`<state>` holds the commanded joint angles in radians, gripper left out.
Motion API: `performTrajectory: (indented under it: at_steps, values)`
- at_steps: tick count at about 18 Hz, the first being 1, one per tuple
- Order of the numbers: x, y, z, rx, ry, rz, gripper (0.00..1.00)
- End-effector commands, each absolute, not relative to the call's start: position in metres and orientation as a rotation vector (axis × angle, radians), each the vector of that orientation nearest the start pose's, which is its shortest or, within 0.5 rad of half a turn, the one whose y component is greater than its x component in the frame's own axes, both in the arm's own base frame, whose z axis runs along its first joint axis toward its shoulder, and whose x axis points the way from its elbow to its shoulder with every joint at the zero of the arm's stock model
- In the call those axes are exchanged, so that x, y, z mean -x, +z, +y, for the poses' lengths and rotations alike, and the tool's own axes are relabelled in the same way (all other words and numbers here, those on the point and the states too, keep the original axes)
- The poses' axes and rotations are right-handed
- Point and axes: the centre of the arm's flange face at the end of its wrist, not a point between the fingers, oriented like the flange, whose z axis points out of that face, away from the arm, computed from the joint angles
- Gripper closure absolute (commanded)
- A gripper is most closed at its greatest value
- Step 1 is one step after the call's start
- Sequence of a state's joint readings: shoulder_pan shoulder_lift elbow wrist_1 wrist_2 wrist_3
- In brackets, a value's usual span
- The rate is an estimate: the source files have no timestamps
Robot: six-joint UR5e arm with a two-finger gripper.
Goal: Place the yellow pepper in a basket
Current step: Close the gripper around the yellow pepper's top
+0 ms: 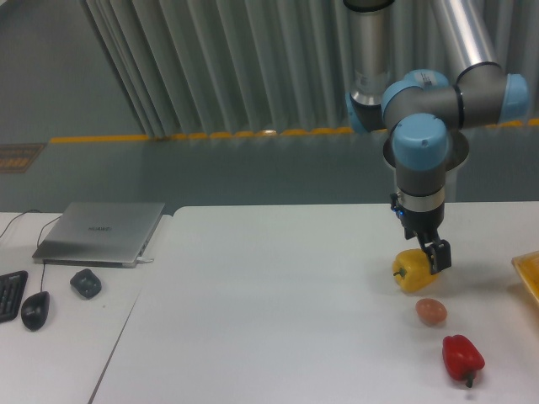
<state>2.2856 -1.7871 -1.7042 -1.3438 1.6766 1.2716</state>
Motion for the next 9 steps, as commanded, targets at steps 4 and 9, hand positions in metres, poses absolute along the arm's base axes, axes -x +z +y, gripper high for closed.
performTrajectory:
  at_steps: [4, 9]
  values:
    - [0.264, 0.329, 0.492, 3.176, -0.079, 0.918, 0.0]
    - [0.259, 0.32, 0.495, 3.22, -0.049, 0.977, 0.0]
